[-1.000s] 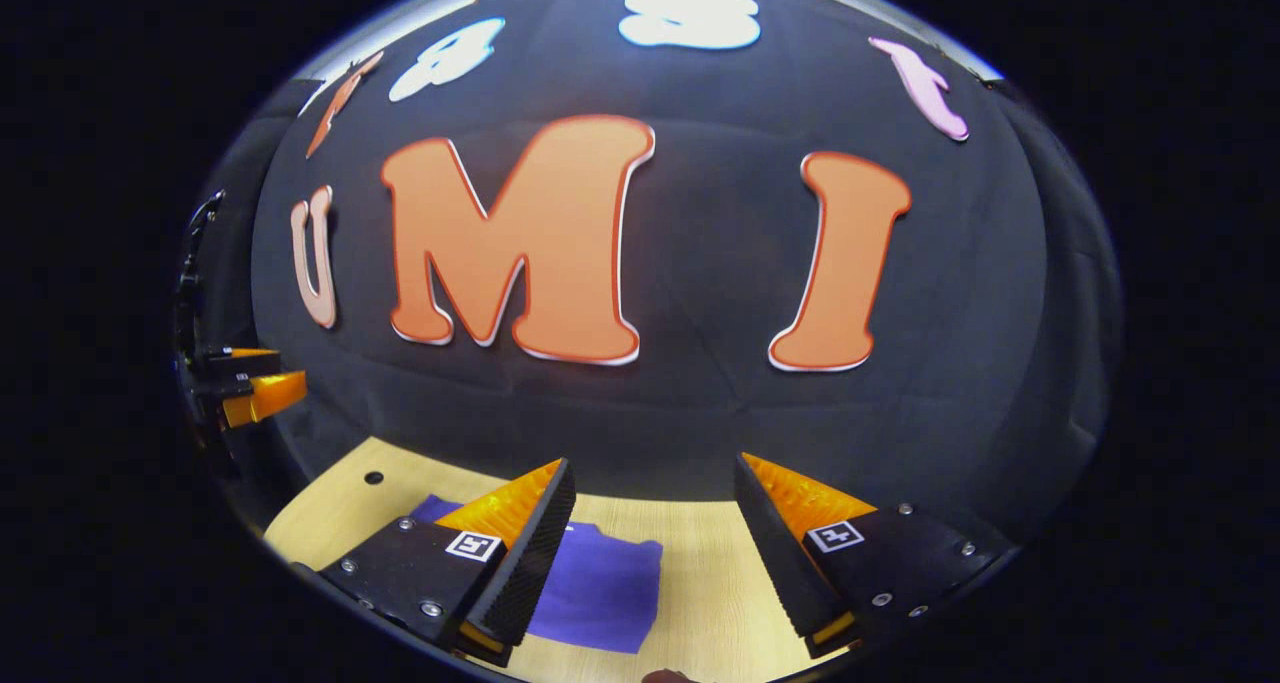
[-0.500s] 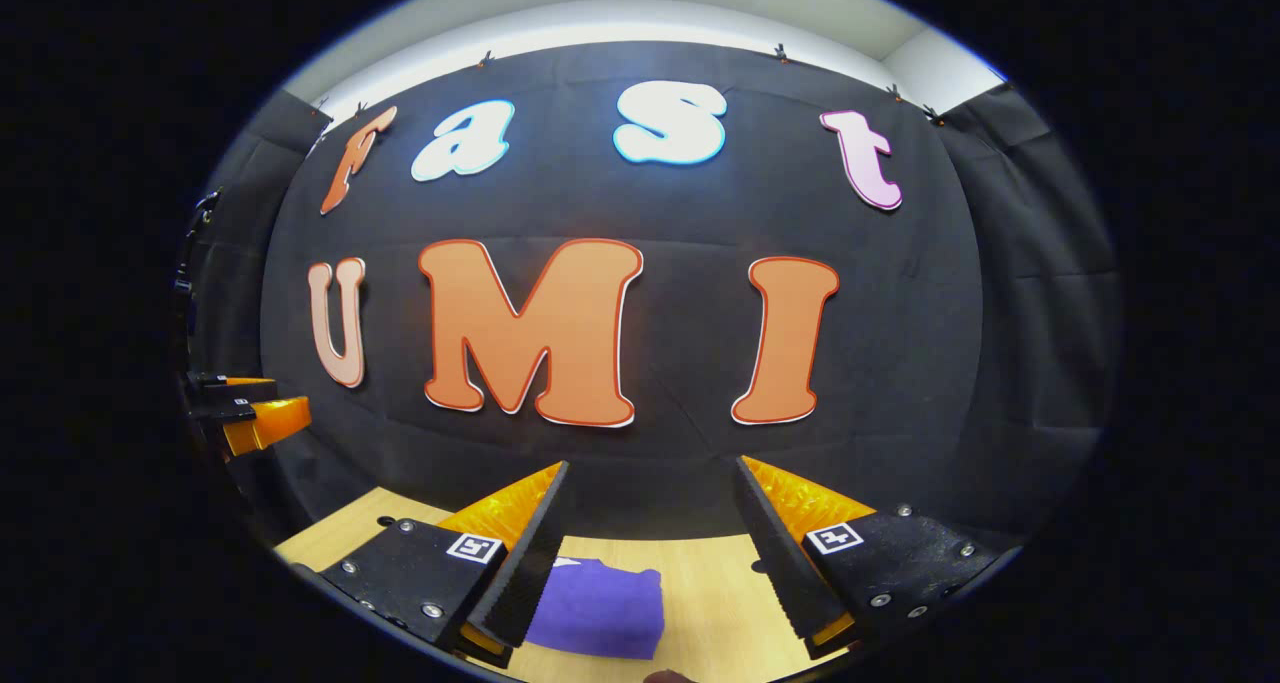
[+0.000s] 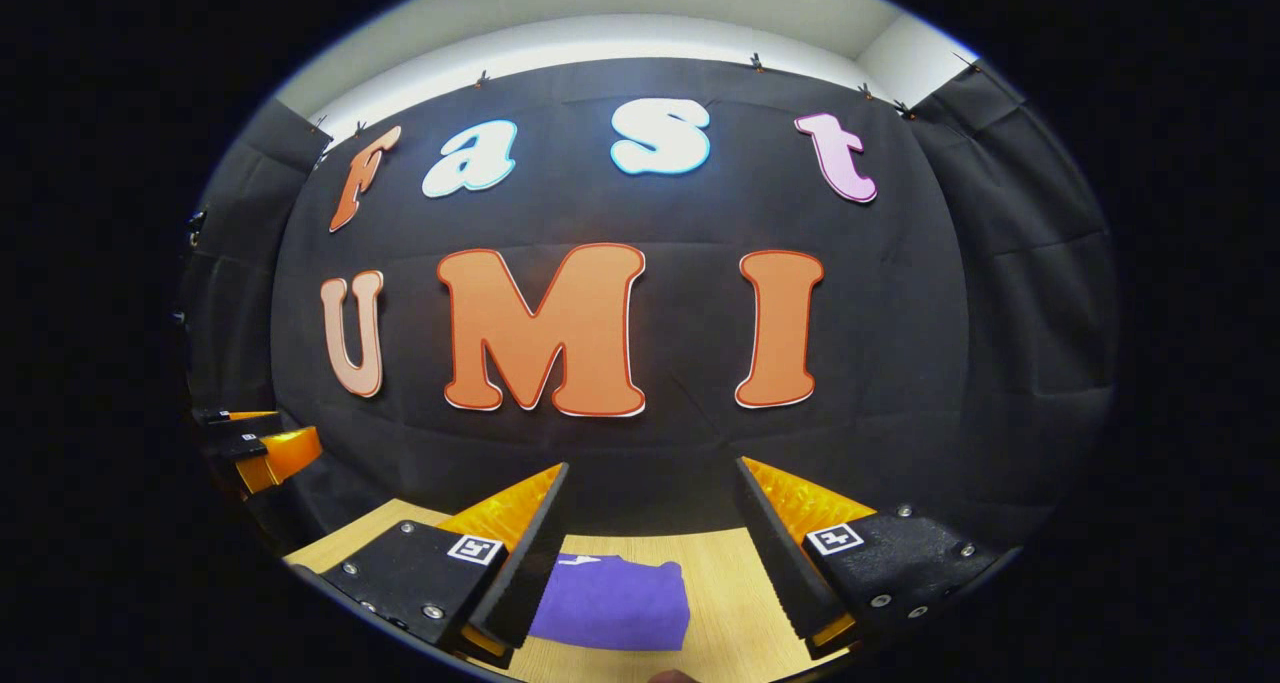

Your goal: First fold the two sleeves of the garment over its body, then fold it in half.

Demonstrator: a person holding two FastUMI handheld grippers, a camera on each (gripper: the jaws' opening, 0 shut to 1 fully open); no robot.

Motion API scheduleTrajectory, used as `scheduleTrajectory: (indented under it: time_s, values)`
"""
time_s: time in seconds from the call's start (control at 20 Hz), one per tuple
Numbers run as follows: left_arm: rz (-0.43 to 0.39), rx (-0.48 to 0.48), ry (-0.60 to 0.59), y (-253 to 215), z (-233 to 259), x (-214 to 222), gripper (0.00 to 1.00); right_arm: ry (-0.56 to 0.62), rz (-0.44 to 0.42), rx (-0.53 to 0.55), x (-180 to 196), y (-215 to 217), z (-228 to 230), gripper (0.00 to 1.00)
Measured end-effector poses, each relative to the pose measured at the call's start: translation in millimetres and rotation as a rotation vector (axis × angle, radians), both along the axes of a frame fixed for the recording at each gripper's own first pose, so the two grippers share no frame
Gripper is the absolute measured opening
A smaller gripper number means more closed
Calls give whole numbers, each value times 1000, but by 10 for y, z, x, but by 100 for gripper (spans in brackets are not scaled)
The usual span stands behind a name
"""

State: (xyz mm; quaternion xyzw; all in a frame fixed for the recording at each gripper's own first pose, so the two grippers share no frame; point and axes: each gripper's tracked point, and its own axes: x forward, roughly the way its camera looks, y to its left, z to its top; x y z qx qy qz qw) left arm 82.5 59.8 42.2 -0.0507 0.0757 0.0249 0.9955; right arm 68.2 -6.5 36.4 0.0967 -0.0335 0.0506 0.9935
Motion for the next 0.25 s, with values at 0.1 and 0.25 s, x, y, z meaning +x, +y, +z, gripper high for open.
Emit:
scheduleTrajectory:
  time_s: [0.1, 0.25]
  values:
    - [13, -16, 12, 14, -75, -42, 98, 8, 10, -11, -9, 54, -65, 95]
    - [14, -35, 10, 9, -104, -66, 97, 6, 32, -17, -38, 139, -97, 95]
